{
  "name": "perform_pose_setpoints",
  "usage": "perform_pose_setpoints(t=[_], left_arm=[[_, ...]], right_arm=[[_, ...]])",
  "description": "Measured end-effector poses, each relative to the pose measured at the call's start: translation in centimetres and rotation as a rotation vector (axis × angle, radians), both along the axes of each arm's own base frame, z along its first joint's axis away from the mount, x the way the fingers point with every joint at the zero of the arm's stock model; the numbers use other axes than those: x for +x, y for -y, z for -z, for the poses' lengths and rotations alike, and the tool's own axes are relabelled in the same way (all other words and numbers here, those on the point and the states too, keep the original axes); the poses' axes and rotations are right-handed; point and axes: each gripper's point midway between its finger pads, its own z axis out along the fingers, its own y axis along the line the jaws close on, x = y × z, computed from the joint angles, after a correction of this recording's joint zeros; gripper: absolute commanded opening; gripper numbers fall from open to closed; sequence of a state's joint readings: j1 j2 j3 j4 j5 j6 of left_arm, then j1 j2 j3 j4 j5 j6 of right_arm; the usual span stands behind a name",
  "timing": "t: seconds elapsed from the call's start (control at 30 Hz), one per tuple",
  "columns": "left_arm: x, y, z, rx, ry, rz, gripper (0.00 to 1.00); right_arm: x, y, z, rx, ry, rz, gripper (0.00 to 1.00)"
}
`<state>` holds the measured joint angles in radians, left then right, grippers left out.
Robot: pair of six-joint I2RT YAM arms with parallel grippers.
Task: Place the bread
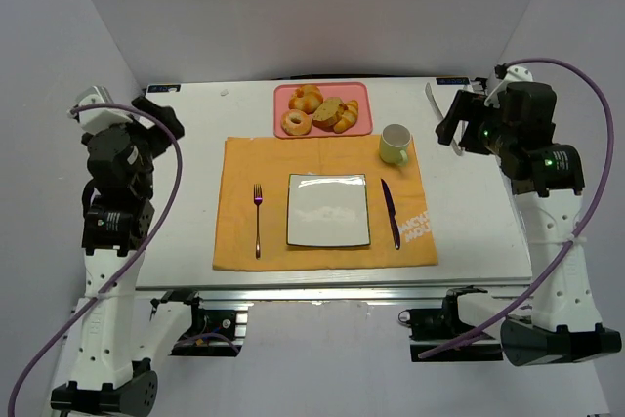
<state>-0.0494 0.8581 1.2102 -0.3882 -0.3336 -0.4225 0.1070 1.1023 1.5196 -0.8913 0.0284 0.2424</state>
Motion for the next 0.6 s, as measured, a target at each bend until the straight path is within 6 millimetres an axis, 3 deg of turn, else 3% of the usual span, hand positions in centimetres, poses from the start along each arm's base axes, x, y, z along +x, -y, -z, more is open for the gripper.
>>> perform_pose_setpoints(t=[0.2,0.27,0.37,0.47,0.53,0.6], left_arm=[[-0.9,2.5,9.6,-0.056,-0.38,0.126,0.98],[-0.8,3.4,12.9,-0.076,-0.517,0.164,0.98],[-1.1,4.5,17.4,-0.108,-0.693,0.214,0.98],[-1.9,5.5,18.8,-0.137,-0.762,0.264,0.98],[-2.2,6.0,18.6,-0.153,-0.762,0.292,0.98],[-2.4,6.5,18.4,-0.17,-0.761,0.314,0.98]], right_arm=[[3.8,-0.2,-2.5,-0.026,0.102,-0.02,0.89],[6.2,0.8,-3.9,-0.041,0.133,0.024,0.89],[11.3,2.8,-5.4,-0.063,0.168,0.086,0.89],[17.1,4.4,-4.8,-0.081,0.157,0.079,0.89],[20.9,5.5,-3.0,-0.081,0.137,0.058,0.89],[24.0,7.4,0.0,-0.075,0.083,0.056,0.89]])
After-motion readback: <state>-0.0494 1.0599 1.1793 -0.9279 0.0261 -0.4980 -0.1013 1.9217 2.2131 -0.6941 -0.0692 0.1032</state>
